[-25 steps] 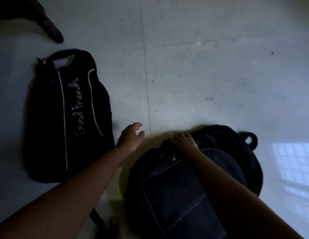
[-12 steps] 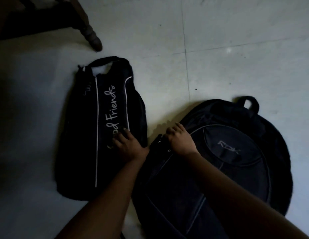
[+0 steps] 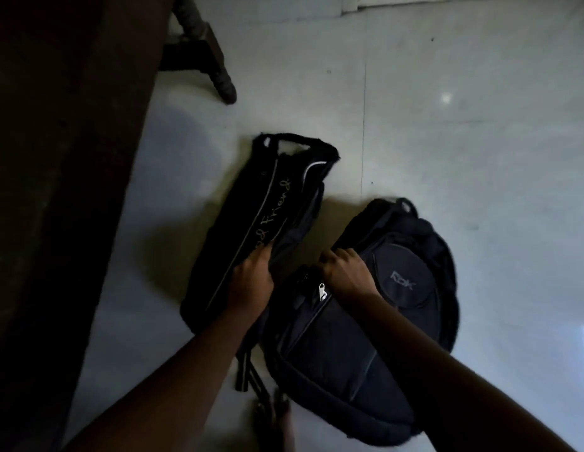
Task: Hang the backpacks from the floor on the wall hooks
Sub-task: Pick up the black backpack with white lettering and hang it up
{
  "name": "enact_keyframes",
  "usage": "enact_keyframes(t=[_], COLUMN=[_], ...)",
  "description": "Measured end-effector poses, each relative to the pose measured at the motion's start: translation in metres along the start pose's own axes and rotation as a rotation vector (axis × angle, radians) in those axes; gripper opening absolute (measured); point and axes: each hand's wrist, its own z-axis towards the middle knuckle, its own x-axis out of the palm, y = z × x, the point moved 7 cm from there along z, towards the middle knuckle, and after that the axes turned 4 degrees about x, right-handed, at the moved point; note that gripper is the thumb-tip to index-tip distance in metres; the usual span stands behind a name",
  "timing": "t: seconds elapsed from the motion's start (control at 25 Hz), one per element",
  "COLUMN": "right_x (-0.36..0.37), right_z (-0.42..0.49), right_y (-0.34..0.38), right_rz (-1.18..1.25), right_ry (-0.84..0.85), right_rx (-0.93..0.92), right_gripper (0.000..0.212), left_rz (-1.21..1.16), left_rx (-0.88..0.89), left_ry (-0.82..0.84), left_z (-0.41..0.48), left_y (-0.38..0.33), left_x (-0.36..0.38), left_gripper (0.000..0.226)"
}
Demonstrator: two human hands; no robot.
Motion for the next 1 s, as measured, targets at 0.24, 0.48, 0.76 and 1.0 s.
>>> enact_keyframes(t=[0.24,0.48,0.76,1.0], right_x=[-0.121,-0.249,-0.338,-0.432], right_z=[-0.097,-0.249,-0.403,-0.523], right_y=[-0.030,-0.097,-0.240,-0.379], right_rz=[0.042,0.056,0.127,0.083], right_ry=[0.020,0.010,0.006,-0.131], right_rx=[0.050,0.209,0.411,0.578], right_gripper=[0.003,0.017,0.011,0.025], left_rz=[-0.154,-0.173,-0.056,-0.048], left_rx=[0.081,0.393,0.662,0.846], left_ry=[0.011,0.025,0.032,0.062], left_z=[-0.079,-0.167,-0.229,-0.262], left_y=[-0.080,-0.240,-0.462,-0.660], left_x=[-0.097,-0.158,-0.194,-0.200], left_gripper=[0.056,0.054,0.062,0.071])
